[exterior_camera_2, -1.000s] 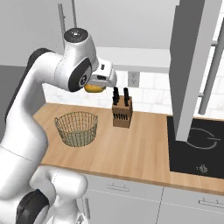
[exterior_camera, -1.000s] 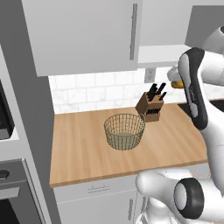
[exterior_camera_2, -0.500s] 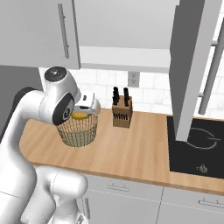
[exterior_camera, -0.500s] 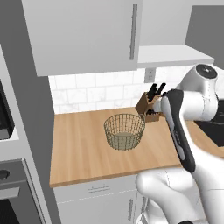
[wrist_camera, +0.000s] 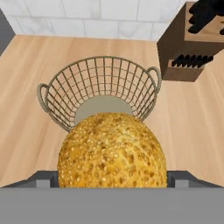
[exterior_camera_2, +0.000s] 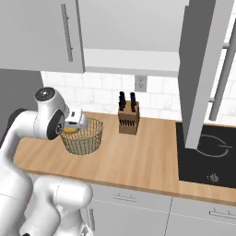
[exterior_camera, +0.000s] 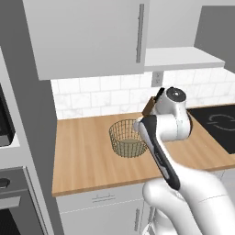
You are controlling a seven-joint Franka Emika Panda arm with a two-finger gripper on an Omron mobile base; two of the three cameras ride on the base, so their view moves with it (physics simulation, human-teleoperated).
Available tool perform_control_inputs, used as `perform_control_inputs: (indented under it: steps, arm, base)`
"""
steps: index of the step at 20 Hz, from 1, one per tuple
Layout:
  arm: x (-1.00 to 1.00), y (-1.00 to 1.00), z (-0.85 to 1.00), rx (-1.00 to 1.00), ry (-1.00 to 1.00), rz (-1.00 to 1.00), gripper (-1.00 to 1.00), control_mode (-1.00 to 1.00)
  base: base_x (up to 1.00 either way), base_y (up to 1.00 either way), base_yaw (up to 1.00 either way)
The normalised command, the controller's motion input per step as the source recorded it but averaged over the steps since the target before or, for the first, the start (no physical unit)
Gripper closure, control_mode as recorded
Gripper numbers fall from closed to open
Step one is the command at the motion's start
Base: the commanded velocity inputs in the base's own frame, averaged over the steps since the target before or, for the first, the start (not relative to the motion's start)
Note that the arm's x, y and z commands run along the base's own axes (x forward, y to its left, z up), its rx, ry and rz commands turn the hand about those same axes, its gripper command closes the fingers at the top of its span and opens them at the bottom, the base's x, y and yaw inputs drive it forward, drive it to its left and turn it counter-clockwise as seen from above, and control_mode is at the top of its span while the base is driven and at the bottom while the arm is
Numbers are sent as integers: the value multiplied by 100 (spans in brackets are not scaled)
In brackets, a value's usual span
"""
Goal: Open the cabinet, pick up the bread from the cabinet and place it in the basket. Then move the basket to the dining counter.
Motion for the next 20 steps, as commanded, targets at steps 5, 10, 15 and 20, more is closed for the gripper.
perform_control_inputs:
  steps: [5,10,15,20]
  arm:
    - [53,24,-19,0,7,0,100,-100]
    - [59,0,-12,0,9,0,100,-100]
    - [60,2,-37,0,14,0,100,-100]
    - [53,10,-53,0,6,0,100,-100]
  base:
    - [0,0,0]
    - [0,0,0]
    - [0,0,0]
    - [0,0,0]
